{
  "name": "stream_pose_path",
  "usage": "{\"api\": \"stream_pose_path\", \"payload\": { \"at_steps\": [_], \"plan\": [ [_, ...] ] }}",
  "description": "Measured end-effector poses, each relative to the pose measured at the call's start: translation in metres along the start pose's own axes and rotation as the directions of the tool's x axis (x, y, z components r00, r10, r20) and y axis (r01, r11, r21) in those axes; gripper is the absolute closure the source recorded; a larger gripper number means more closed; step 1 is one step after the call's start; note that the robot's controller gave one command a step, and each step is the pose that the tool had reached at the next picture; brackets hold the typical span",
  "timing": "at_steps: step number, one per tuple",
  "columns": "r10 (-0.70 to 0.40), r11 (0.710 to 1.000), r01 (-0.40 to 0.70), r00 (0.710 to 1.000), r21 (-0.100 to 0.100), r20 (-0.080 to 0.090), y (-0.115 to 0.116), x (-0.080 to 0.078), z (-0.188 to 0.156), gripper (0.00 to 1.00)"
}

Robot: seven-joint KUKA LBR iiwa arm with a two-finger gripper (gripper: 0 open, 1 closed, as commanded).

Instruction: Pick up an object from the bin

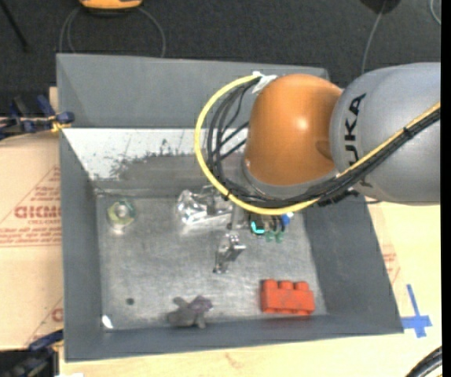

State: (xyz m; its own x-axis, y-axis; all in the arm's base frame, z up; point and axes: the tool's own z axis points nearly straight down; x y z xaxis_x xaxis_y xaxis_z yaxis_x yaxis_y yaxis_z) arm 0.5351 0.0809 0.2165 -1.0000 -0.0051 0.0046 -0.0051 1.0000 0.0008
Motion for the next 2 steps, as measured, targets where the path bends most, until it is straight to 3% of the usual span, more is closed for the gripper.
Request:
{"api": "stream_pose_path", "payload": {
  "at_steps": [1, 2],
  "plan": [
    [0.133, 0.991, -0.133, 0.990, -0.011, 0.042, -0.009, -0.060, 0.095, 0.00],
    [0.043, 0.999, -0.043, 0.999, 0.001, 0.016, -0.030, -0.100, 0.081, 0.00]
  ]
}}
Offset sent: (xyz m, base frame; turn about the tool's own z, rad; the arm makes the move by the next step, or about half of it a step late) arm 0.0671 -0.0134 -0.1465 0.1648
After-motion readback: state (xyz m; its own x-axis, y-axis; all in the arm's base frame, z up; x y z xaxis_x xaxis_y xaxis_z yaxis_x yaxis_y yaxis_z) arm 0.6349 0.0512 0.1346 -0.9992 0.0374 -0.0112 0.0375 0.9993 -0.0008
